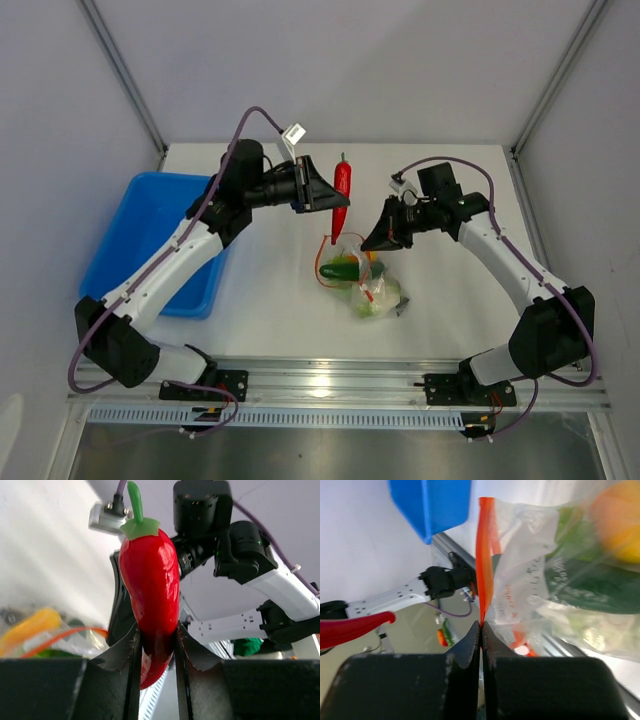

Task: Place the food in the zip-top bag and seal the zipper
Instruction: Place the fake vegetable in the zipper food storage bag.

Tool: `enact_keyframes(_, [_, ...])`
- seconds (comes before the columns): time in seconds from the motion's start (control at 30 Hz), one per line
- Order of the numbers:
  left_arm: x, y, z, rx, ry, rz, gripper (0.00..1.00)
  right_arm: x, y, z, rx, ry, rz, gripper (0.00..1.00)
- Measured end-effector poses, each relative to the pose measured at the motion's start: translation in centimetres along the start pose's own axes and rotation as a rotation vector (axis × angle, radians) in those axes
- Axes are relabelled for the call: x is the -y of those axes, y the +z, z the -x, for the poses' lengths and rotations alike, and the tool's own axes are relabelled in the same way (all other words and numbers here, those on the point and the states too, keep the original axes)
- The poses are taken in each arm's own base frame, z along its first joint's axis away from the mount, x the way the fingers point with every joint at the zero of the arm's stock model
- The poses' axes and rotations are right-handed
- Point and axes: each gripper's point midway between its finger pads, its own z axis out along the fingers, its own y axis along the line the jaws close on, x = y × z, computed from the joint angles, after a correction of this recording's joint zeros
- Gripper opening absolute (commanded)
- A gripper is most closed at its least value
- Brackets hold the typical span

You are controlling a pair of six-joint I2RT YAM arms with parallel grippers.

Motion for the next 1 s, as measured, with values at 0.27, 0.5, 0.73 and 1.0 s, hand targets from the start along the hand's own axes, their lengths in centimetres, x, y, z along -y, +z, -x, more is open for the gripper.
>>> enact_keyframes(0.27, [-1.5,1.5,0.2,0.152,0.152,-0.114,0.01,-3.8,-1.5,0.7,-0.026,0.138,0.138,0.0])
enact_keyframes(0.5, [-5.2,3.5,-3.0,0.199,0.146,-0.147,0.0,-4.3,-2.9,2.6,0.006,0.312,0.185,0.0])
enact_keyframes(0.73, [-5.3,5.2,-3.6,0.249,0.187,-0.197,0.03,-4.4,-3.4,3.2,0.016,0.437,0.24,0.0])
enact_keyframes(1.0, [-6.6,6.4,-3.9,0.292,0.191,-0.193,0.24,-4.2,-3.6,3.7,0.028,0.501,0.251,0.0])
